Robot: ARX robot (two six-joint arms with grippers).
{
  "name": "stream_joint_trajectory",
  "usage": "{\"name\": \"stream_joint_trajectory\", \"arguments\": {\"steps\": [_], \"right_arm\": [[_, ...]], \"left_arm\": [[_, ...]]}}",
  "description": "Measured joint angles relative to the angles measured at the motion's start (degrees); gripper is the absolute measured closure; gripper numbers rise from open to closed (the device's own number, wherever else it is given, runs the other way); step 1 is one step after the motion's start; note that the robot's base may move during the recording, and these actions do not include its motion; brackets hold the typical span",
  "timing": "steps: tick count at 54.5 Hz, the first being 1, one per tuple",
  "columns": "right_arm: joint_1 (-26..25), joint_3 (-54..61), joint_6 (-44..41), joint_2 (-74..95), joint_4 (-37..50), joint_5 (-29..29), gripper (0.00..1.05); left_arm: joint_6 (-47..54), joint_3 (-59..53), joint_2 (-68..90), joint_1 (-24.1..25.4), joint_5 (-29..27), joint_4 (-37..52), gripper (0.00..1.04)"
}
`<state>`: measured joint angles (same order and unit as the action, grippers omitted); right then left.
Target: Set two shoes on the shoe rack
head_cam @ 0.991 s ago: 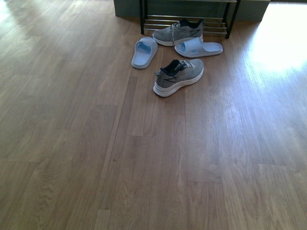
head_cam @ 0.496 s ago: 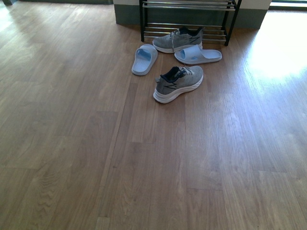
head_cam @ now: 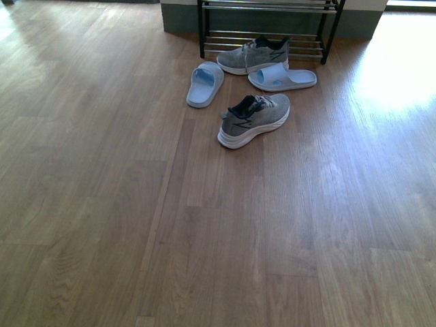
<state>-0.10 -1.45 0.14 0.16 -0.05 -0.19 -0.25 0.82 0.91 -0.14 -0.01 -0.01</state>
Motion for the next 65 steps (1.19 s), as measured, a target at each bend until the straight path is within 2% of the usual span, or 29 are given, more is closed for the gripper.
{"name": "stream_joint_trajectory", "arguments": {"steps": [65], "right_arm": [[0.0, 0.0, 0.0, 0.02, 0.0, 0.02, 0.09]], "left_arm": [[0.0, 0.0, 0.0, 0.0, 0.0, 0.0, 0.09]]}}
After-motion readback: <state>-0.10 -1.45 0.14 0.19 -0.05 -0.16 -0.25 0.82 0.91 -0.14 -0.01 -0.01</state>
